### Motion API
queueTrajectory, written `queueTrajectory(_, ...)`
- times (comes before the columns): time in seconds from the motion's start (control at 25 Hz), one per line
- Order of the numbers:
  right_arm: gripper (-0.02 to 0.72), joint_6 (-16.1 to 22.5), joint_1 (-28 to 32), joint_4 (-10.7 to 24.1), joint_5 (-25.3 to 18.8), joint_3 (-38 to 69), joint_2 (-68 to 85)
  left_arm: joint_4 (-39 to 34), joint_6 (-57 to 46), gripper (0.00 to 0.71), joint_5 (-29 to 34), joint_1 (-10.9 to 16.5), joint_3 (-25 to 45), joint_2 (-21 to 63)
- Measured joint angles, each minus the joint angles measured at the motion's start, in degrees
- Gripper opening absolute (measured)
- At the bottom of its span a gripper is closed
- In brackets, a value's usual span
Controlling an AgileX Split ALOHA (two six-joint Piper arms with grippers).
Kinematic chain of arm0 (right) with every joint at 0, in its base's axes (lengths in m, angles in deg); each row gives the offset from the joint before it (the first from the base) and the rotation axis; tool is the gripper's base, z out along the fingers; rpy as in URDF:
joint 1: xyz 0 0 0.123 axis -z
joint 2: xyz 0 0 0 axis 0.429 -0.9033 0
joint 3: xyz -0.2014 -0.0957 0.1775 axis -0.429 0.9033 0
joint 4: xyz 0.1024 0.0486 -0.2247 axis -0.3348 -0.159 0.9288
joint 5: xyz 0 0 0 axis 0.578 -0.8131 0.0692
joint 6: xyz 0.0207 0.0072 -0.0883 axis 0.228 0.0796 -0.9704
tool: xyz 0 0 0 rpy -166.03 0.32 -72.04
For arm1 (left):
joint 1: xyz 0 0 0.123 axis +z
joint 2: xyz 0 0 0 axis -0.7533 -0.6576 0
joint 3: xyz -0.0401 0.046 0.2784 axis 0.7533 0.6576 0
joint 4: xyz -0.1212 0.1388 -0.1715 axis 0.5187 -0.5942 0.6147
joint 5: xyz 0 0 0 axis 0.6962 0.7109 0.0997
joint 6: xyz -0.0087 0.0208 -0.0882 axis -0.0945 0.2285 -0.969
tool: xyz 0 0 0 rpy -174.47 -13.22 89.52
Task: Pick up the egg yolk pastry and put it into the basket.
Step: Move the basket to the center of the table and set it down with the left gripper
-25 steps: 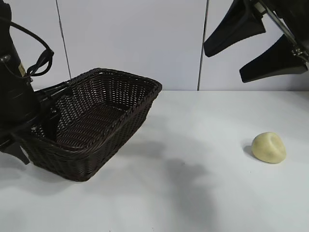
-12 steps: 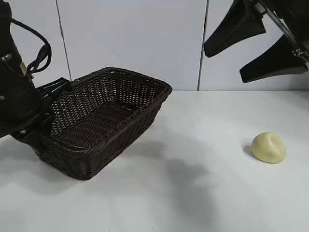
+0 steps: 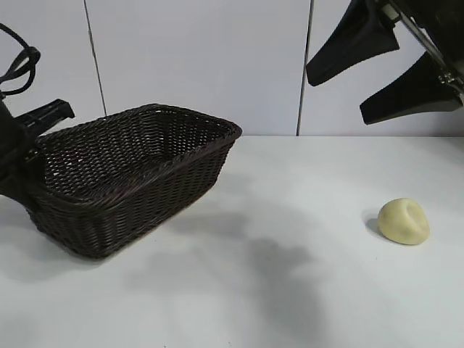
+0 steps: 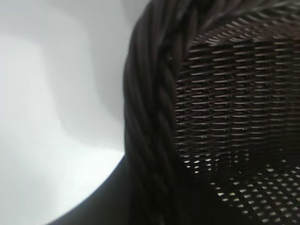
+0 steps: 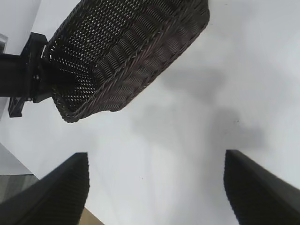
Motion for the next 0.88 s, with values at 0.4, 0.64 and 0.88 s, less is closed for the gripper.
queueTrajectory(0.4, 0.567, 0.0, 0.0, 0.0, 0.0, 0.0, 0.0, 3.3, 26.5, 0.098, 8.5, 0.4, -9.9, -0.5)
queueTrajectory(0.64, 0.567, 0.1, 0.0, 0.1, -0.5, 0.0, 0.0, 3.4, 38.8, 0.098, 15.5, 0.5, -18.6, -5.4)
queueTrajectory(0.88, 0.567, 0.1, 0.0, 0.2, -0.8, 0.0, 0.0, 6.7, 49.4, 0.098, 21.0, 0.5, -25.0, -11.8)
